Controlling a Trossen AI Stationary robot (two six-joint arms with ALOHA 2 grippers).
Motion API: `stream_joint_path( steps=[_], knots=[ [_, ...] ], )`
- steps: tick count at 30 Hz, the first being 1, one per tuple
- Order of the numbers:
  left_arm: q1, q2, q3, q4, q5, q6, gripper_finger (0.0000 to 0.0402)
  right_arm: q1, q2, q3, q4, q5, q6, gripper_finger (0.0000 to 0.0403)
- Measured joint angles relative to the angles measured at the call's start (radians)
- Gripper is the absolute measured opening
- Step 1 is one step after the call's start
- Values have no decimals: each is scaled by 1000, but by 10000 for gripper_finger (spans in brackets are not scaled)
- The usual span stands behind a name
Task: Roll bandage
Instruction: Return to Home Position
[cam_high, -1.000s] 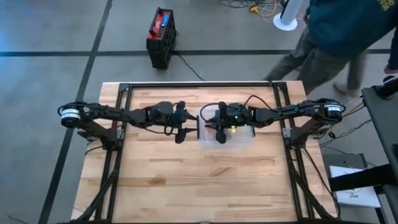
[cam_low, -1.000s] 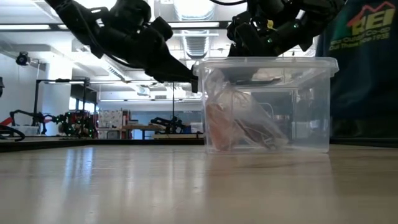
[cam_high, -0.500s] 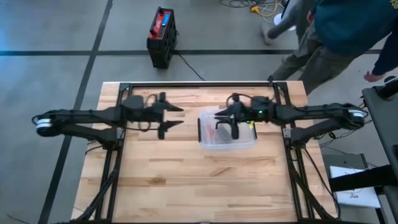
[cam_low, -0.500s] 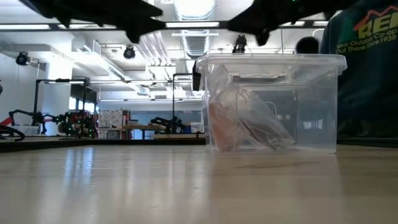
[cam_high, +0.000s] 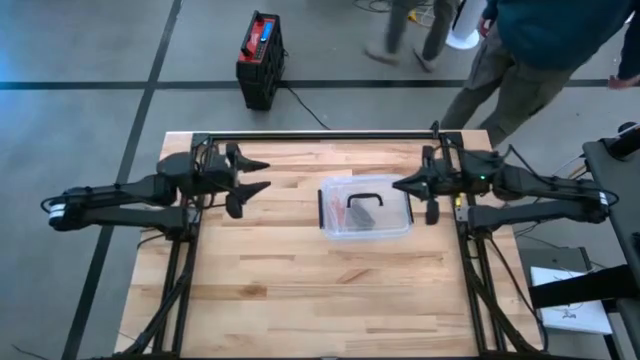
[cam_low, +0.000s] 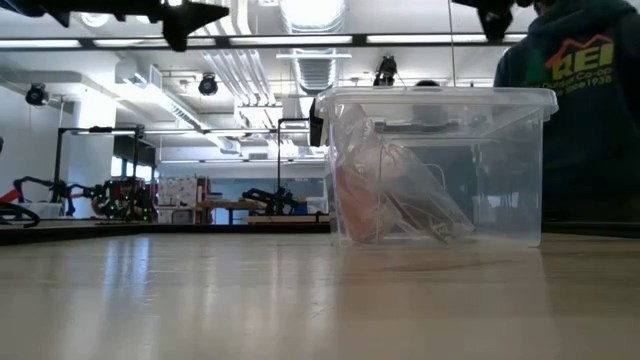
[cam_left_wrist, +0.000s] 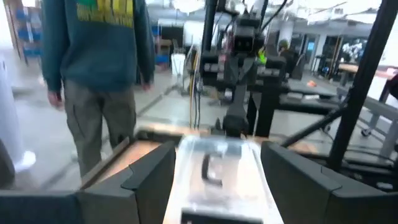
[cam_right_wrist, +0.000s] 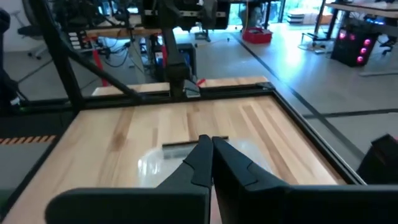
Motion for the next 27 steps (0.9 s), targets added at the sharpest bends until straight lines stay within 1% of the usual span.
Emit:
stream_joint_path(
  steps=[2,5,9,15,20,22,24,27],
  knots=[
    [0,-27,-8,-56,0,-24,231,4,-40,-26,-13,1,-6,2],
    [0,-75,-54,-66,0,-34,231,8,-115,-99,-6,0,-14,1],
    [-1,-155,-163,-54,0,-5,231,8,-228,-240,67,0,15,1],
    [-1,-270,-393,93,2,-31,231,10,-443,-472,218,-8,79,0],
    [-1,-389,-553,201,2,-93,231,9,-675,-583,235,-18,82,0],
    [-1,-435,-600,218,1,-108,231,9,-686,-600,240,-20,91,0],
    [-1,-484,-598,130,1,-113,231,10,-674,-611,197,-24,108,0],
    [-1,-524,-600,82,1,-111,231,9,-630,-628,229,-26,143,0]
  ],
)
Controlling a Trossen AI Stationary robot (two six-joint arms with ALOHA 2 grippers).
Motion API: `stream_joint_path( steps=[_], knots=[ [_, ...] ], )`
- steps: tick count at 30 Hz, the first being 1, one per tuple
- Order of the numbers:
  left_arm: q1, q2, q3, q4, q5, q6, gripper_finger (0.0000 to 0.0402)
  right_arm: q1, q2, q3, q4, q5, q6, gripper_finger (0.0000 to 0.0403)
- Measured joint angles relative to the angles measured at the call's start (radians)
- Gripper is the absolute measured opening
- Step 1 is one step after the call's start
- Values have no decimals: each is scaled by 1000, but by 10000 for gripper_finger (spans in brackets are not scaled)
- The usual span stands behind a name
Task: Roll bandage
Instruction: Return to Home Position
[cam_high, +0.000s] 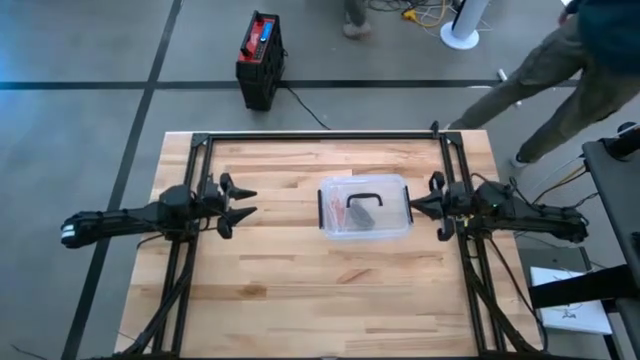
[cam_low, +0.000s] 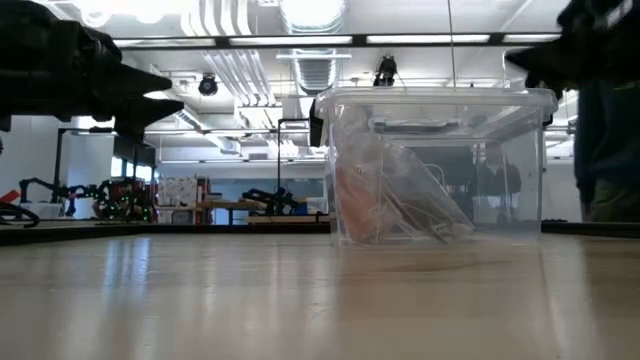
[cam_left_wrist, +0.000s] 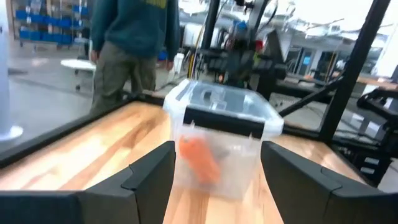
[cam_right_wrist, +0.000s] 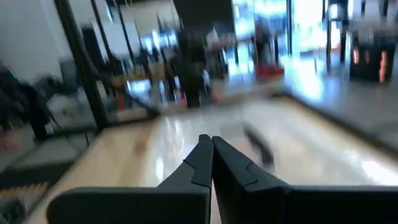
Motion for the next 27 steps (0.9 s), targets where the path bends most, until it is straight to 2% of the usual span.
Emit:
stream_joint_path(
  steps=[4,7,9,12,15,19,22,25,27],
  knots=[
    [0,-40,0,-9,0,2,231,0,-2,-34,-12,0,45,0],
    [0,-50,0,-30,0,1,231,0,-14,-7,-40,1,119,0],
    [0,-52,0,-50,0,-1,231,0,-8,59,-143,13,183,0],
    [0,-49,-1,-58,-1,-1,231,0,28,216,-436,99,231,0],
    [0,-49,-1,-54,-7,9,231,2,99,285,-549,192,314,0],
    [0,-51,-1,-47,-10,20,231,0,253,311,-590,184,430,0],
    [0,-45,-1,-31,-11,28,231,0,383,298,-746,204,486,0],
    [0,-46,-1,-34,-11,27,231,0,513,285,-716,244,514,0],
    [0,-46,-1,-48,-11,27,231,0,584,280,-618,215,480,0]
  ],
)
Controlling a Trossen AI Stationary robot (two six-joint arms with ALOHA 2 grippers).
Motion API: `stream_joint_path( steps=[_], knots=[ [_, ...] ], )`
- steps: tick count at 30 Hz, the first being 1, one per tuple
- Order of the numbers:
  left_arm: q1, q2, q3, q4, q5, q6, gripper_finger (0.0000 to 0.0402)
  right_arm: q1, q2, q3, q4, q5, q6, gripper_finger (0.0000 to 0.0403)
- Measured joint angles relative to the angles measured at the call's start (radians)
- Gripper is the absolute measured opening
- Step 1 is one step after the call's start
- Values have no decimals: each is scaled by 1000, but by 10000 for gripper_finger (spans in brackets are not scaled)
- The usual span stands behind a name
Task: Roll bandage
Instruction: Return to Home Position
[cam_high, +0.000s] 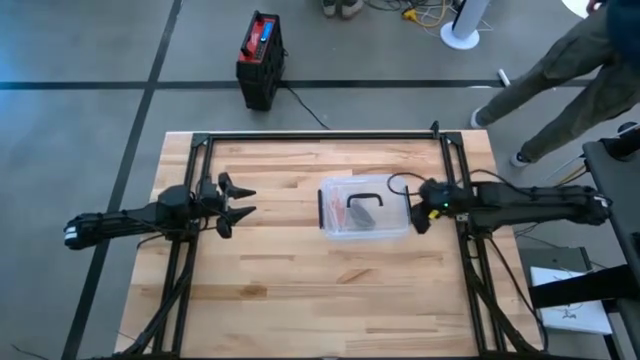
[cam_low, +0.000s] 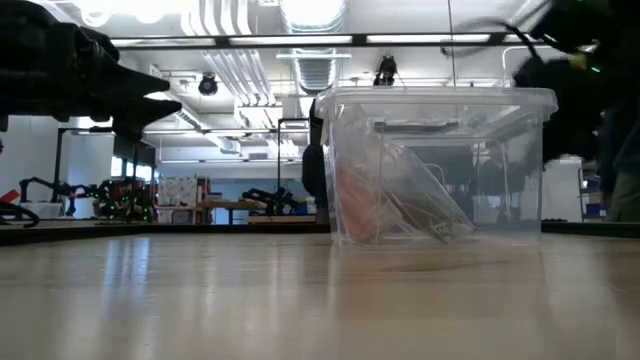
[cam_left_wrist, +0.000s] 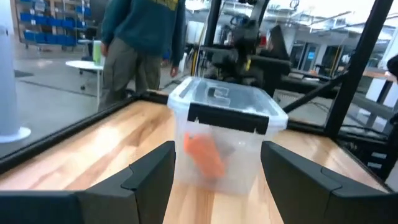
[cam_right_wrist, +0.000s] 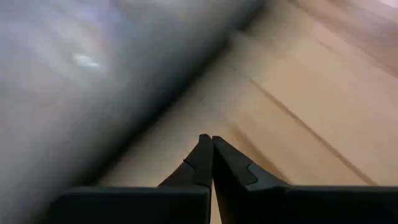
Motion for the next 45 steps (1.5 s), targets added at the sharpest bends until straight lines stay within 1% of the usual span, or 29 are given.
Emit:
stream_joint_path(
  steps=[3,5,8,10,12,15,18,21,23,25,28,31,33,34,37,39,41,45],
  knots=[
    [0,2,0,8,0,-6,231,0,101,5,251,-109,-81,0],
    [0,0,0,2,0,-15,231,0,146,21,335,-163,-132,0],
    [0,-2,0,-4,0,-35,231,0,169,56,349,-150,-175,0],
    [0,-5,0,-27,0,-35,231,0,150,60,347,-127,-224,0],
    [0,-8,0,-51,0,-34,231,2,116,54,374,-126,-275,0],
    [0,-9,0,-89,0,-30,231,32,35,10,421,-126,-351,0],
    [0,-10,0,-93,0,-13,231,74,-69,-55,533,-128,-429,0],
    [0,-10,0,-93,-4,15,231,101,-184,-128,607,-136,-485,0],
    [0,-9,0,-93,-28,37,231,106,-270,-174,645,-136,-502,0],
    [0,-9,0,-94,-52,64,231,107,-365,-219,665,-143,-521,0],
    [0,-10,-1,-94,-51,119,231,107,-504,-290,672,-155,-575,0],
    [0,-10,-1,-91,-12,134,231,105,-633,-371,674,-154,-595,0],
    [0,-9,-1,-77,41,126,231,105,-640,-418,722,-156,-569,0],
    [0,-9,-1,-74,62,114,231,105,-639,-418,688,-156,-546,0],
    [0,-2,-1,-70,120,116,231,105,-573,-418,684,-151,-514,0],
    [-1,-3,-1,-66,132,140,231,105,-551,-418,676,-147,-510,0],
    [-1,1,-1,-69,133,143,231,105,-546,-418,719,-144,-510,0],
    [-1,15,-1,-109,133,153,231,105,-523,-419,698,-117,-485,0]
  ],
)
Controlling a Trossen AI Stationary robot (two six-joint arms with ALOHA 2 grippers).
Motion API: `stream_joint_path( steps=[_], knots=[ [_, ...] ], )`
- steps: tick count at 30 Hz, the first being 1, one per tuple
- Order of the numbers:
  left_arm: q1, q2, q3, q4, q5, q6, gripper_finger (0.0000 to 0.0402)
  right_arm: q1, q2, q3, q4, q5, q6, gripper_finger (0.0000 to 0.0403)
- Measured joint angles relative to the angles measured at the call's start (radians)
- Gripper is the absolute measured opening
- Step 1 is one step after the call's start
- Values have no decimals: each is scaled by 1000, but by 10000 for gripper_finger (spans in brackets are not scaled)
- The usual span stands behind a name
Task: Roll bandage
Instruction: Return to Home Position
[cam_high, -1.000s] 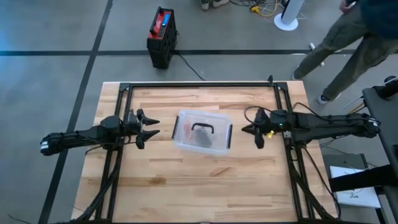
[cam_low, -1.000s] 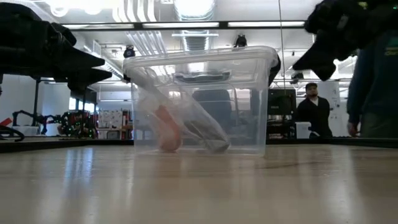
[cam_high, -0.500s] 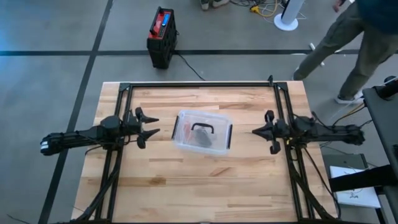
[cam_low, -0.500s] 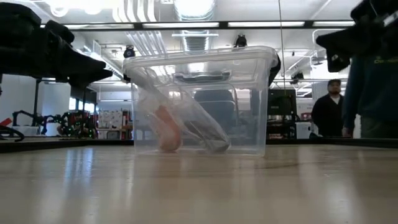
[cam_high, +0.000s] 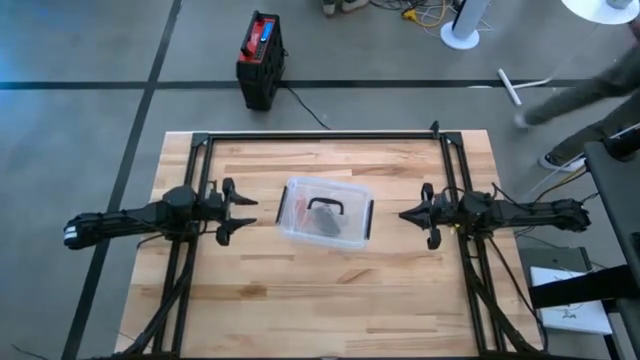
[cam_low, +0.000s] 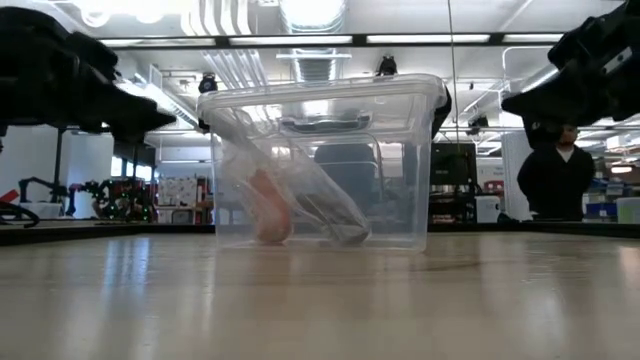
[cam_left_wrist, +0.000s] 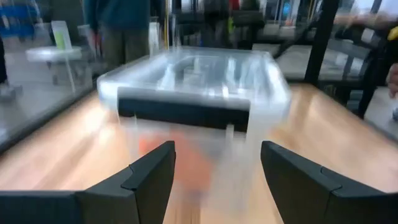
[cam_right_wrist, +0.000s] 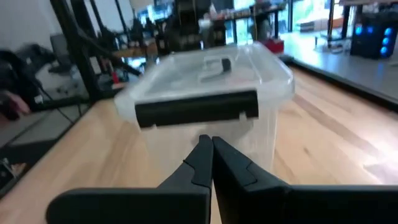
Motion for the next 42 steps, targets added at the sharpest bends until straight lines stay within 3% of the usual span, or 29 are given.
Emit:
stream_joint_path(
  steps=[42],
  knots=[
    [1,250,12,0,-1,3,231,0,9,-1,-13,-1,-68,0]
  ],
)
